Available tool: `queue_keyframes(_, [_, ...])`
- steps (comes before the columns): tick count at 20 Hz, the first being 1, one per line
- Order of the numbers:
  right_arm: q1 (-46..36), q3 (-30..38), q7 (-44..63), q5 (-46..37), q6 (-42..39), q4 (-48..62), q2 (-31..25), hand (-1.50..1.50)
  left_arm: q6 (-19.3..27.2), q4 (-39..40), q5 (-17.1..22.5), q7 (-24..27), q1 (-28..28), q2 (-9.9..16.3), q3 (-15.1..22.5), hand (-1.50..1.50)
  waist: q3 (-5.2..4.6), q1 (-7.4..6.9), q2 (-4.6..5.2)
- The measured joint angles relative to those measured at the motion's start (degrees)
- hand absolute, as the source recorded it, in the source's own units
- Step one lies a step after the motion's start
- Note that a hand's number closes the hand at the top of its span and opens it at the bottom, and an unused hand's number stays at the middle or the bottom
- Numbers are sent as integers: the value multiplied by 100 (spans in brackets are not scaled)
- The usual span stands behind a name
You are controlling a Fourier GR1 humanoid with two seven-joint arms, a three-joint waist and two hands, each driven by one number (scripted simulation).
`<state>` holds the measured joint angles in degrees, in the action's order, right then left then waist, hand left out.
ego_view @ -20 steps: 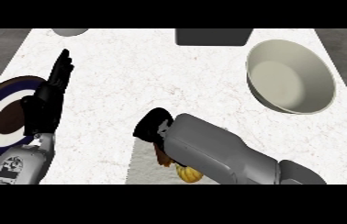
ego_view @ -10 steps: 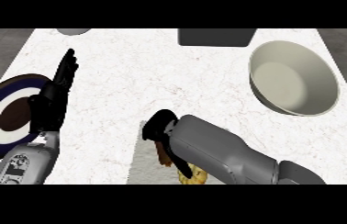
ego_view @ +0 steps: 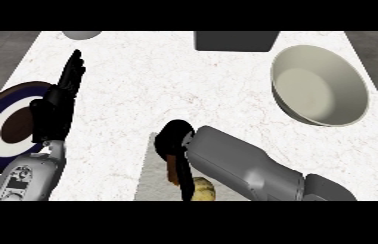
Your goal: Pick the sweet potato from the placemat and place it in the bowl
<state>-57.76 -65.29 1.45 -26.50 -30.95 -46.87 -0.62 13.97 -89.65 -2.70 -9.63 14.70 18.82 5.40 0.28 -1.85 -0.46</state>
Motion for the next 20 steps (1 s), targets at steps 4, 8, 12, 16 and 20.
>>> queue_keyframes(4, [46,67,-176,-84,96,9,1,150,-17,30,-79,-7,-14,-64,-38,0,-3,34,4])
queue_keyframes(8, [594,156,109,-111,471,-700,-43,150,-127,-95,5,-19,-220,94,-249,0,-4,180,-35])
queue_keyframes(12, [1631,145,375,-103,1247,-1761,-285,150,-29,-87,4,-45,-423,139,-402,0,1,542,-135])
queue_keyframes(16, [2580,115,534,-108,1890,-2980,-782,150,34,-116,-1,-16,-609,162,-496,0,-7,747,-167])
queue_keyframes(20, [3414,336,676,31,2526,-4315,-1177,150,41,-169,32,6,-714,216,-602,0,-14,846,-163])
